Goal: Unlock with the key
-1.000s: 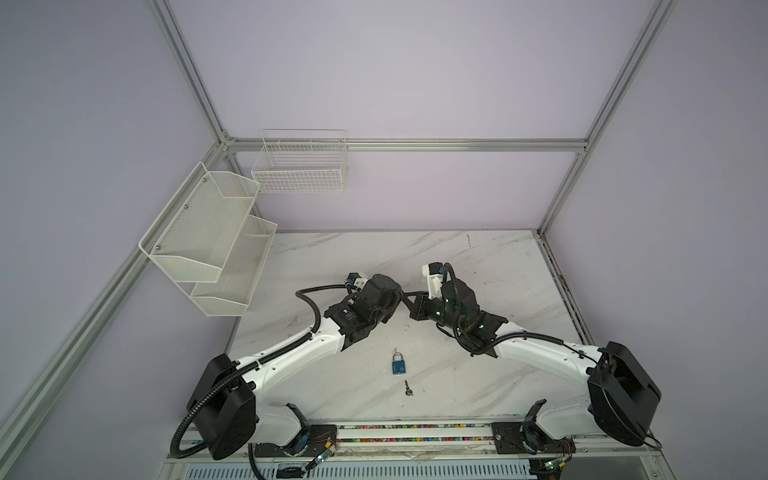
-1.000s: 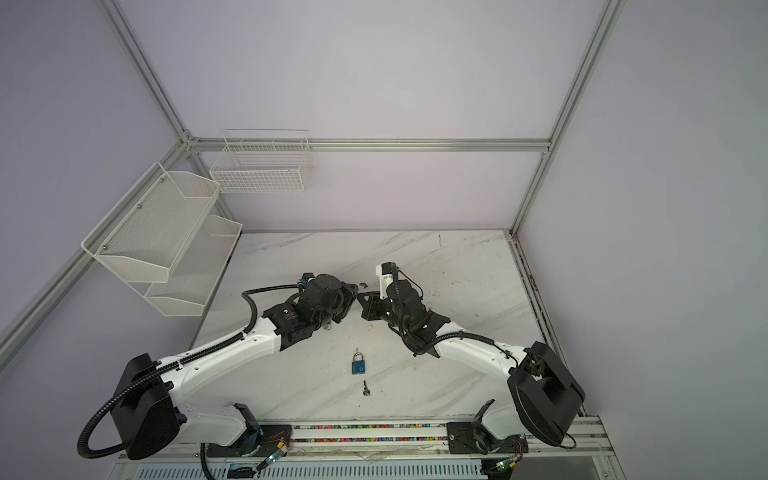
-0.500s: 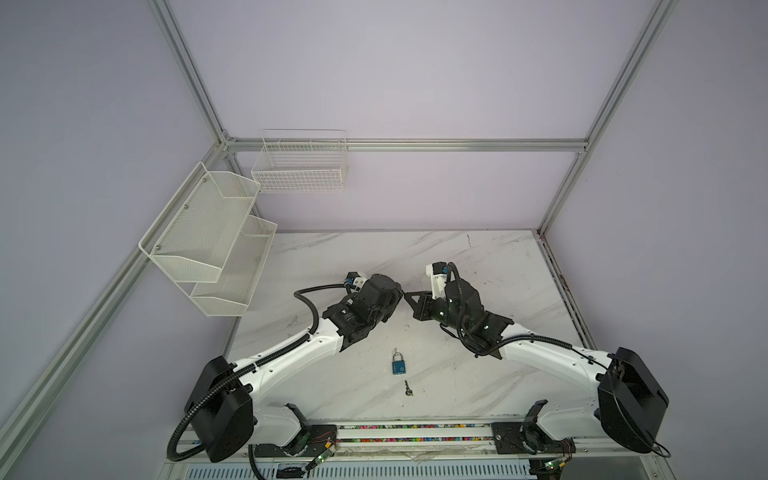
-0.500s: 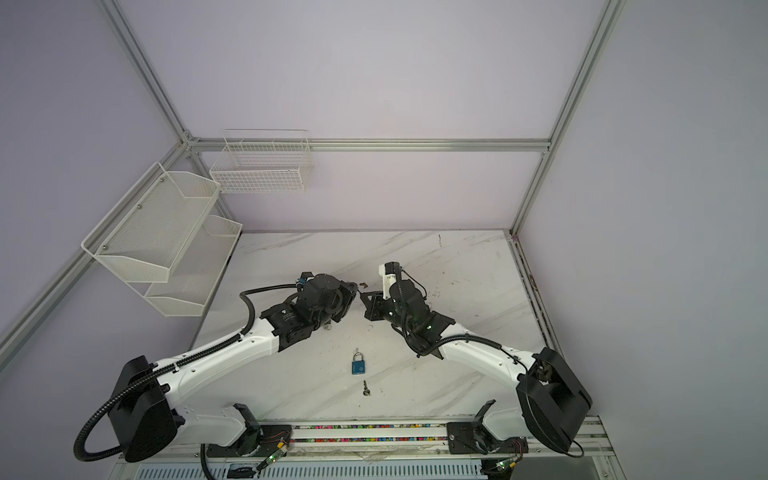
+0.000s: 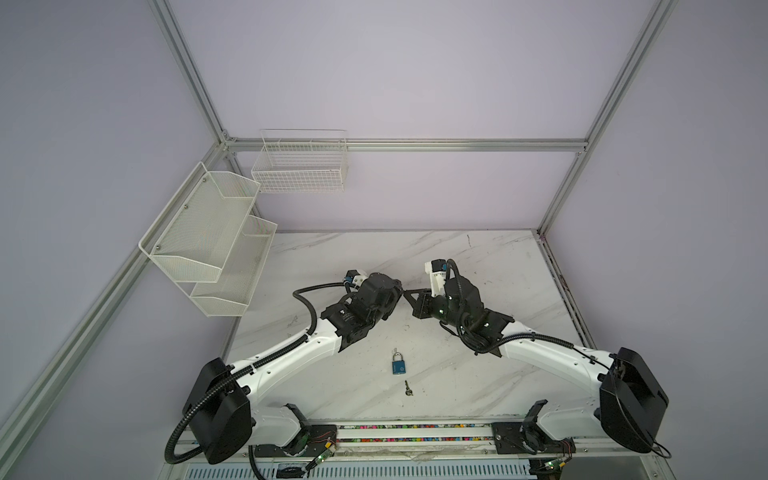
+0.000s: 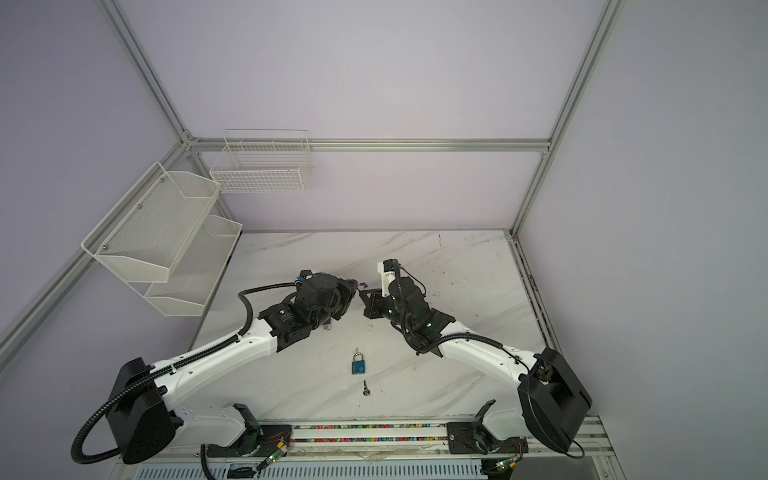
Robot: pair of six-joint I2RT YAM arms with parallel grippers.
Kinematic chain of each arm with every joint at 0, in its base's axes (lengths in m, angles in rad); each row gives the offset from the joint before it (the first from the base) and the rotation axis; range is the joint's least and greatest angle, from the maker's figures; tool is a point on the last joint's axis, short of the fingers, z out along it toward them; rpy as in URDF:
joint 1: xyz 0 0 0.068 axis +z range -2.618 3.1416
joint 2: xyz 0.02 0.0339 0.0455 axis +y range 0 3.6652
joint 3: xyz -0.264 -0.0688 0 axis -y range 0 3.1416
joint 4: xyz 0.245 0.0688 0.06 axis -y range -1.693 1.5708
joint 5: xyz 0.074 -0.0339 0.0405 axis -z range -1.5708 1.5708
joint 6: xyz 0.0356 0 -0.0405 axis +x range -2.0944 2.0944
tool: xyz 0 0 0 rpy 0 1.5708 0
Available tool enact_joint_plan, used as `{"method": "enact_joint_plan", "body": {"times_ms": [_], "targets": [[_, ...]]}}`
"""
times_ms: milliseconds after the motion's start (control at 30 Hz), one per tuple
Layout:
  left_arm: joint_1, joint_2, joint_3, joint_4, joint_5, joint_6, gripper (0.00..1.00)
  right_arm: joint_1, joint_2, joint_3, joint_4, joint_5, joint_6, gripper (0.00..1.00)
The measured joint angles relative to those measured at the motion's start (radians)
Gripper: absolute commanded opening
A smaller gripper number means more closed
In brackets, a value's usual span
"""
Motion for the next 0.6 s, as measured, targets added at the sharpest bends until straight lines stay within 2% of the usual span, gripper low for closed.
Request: {"method": "enact_joint_plan", "body": {"times_ms": [400, 600], "targets": [[0.005, 0.004, 0.0, -0.01, -0.011, 0.013, 0.0, 0.0, 0.047, 0.037, -0.01, -0.001, 0.005, 0.0], [-0.004, 0.013, 0.003, -0.013, -0.03, 0.045, 0.0, 0.0, 0.053, 0.071, -0.064, -0.019, 0.045, 0.0]]}}
